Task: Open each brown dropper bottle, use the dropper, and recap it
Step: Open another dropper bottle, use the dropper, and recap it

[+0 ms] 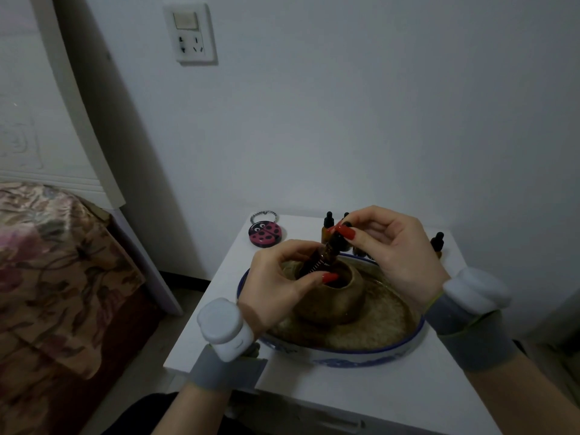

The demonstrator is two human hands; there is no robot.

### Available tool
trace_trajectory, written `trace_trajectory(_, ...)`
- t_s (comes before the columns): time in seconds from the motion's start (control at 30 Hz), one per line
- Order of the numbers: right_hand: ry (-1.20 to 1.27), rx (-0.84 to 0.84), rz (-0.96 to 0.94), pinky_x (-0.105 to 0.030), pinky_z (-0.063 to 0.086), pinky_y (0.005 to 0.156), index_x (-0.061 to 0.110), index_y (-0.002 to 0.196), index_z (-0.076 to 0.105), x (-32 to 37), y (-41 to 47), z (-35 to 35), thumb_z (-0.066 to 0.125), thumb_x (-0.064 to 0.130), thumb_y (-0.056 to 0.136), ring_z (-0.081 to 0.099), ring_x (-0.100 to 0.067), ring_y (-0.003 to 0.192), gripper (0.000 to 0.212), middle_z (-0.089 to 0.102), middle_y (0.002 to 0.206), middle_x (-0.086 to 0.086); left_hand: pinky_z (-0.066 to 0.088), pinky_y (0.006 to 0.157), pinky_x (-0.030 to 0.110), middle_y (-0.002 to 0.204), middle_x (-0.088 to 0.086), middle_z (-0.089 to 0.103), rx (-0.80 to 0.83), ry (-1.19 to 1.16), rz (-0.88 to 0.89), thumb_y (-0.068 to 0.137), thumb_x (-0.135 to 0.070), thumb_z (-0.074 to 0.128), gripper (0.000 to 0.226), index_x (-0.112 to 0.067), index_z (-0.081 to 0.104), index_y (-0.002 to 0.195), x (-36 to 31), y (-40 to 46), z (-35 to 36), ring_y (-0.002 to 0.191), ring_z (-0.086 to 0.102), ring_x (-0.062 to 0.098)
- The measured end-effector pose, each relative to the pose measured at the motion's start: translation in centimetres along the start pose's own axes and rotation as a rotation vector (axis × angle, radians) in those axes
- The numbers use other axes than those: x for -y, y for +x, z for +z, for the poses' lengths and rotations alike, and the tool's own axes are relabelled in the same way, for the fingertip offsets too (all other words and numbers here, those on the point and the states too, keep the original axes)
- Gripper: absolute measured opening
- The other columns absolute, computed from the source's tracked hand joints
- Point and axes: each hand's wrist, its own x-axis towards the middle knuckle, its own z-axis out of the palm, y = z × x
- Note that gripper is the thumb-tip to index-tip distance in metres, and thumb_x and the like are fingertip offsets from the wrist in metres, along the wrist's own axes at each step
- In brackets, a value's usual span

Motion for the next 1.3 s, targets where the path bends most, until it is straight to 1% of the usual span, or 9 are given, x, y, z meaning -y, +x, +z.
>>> trace_trajectory(0.2,-0.041,0.011,-0.003,-0.026,0.057,0.082,0.004,0.094,0.068,0.3,-0.2,-0.2,0.068,0.005,0.080,0.071,-0.022,0.091,0.014,0.073,0.095,-0.012,0.051,0.090,0.018,0.102,-0.008,0.072,0.006,0.009,-0.003,0.076,-0.019,0.079,0.037,-0.017,0.070,0.111,-0.1,0.0,-0.1,0.099,0.065,0.002)
trace_trajectory(0.37,-0.039,0.005,0.004,-0.025,0.057,0.082,0.002,0.096,0.068,0.4,-0.1,-0.2,0.069,0.002,0.080,0.071,-0.022,0.091,0.016,0.073,0.095,-0.013,0.051,0.090,0.019,0.102,-0.006,0.073,-0.003,0.017,0.005,0.075,-0.018,0.080,0.037,-0.015,0.071,0.111,-0.2,0.0,-0.2,0.098,0.066,0.004)
trace_trajectory(0.53,0.003,0.021,-0.010,-0.018,0.054,0.069,0.006,0.098,0.070,0.7,-0.3,-0.3,0.068,0.014,0.077,0.071,-0.020,0.087,0.022,0.074,0.096,-0.008,0.050,0.089,0.016,0.101,-0.007,0.072,-0.001,0.032,0.018,0.074,-0.020,0.080,0.037,-0.015,0.071,0.110,-0.3,0.0,-0.1,0.097,0.065,0.003)
trace_trajectory(0.67,0.010,-0.005,-0.021,-0.015,0.051,0.059,0.004,0.096,0.071,1.0,-0.2,-0.4,0.068,0.018,0.075,0.068,-0.015,0.068,0.025,0.075,0.087,-0.009,0.049,0.088,0.014,0.100,-0.008,0.072,-0.004,0.027,0.021,0.073,-0.021,0.081,0.037,-0.017,0.072,0.109,-0.3,0.0,-0.2,0.097,0.065,0.001)
trace_trajectory(0.83,-0.016,-0.087,-0.050,-0.040,0.055,0.073,0.016,0.092,0.072,1.1,-0.1,-1.2,0.069,0.024,0.075,0.069,-0.032,0.082,0.019,0.076,0.088,-0.002,0.051,0.090,0.018,0.102,-0.008,0.072,0.012,0.018,0.020,0.073,-0.022,0.080,0.038,-0.017,0.071,0.110,-0.1,0.0,-0.5,0.098,0.066,0.003)
trace_trajectory(0.93,0.009,-0.116,-0.075,-0.024,0.057,0.078,0.015,0.094,0.071,1.2,0.1,-1.7,0.068,0.023,0.075,0.072,-0.015,0.087,0.021,0.076,0.091,0.002,0.051,0.090,0.020,0.101,-0.007,0.073,0.004,0.016,0.014,0.073,-0.020,0.081,0.037,-0.018,0.072,0.109,0.2,0.1,-0.6,0.098,0.066,0.005)
trace_trajectory(1.07,0.022,-0.177,-0.058,-0.039,0.057,0.085,0.013,0.096,0.071,1.2,0.4,-2.4,0.067,0.019,0.081,0.071,-0.022,0.092,0.017,0.076,0.094,-0.004,0.051,0.089,0.017,0.096,-0.010,0.073,-0.058,0.046,0.007,0.070,-0.018,0.083,0.036,-0.024,0.072,0.103,0.7,0.3,-0.8,0.094,0.067,0.002)
trace_trajectory(1.2,0.015,-0.208,-0.076,-0.024,0.057,0.081,0.012,0.095,0.071,1.4,0.5,-2.8,0.064,0.009,0.085,0.072,-0.015,0.087,0.012,0.076,0.091,0.000,0.047,0.085,0.009,0.093,-0.016,0.072,-0.093,0.058,0.013,0.072,-0.017,0.082,0.036,-0.037,0.069,0.099,1.0,0.4,-1.1,0.092,0.065,-0.002)
trace_trajectory(1.3,-0.001,-0.204,-0.060,-0.020,0.055,0.077,0.011,0.096,0.070,1.4,0.4,-3.0,0.063,0.009,0.086,0.072,-0.015,0.085,0.012,0.076,0.090,-0.002,0.046,0.085,0.007,0.095,-0.015,0.072,-0.130,0.049,-0.014,0.074,-0.019,0.081,0.033,-0.034,0.070,0.101,1.1,0.4,-1.3,0.093,0.066,0.000)
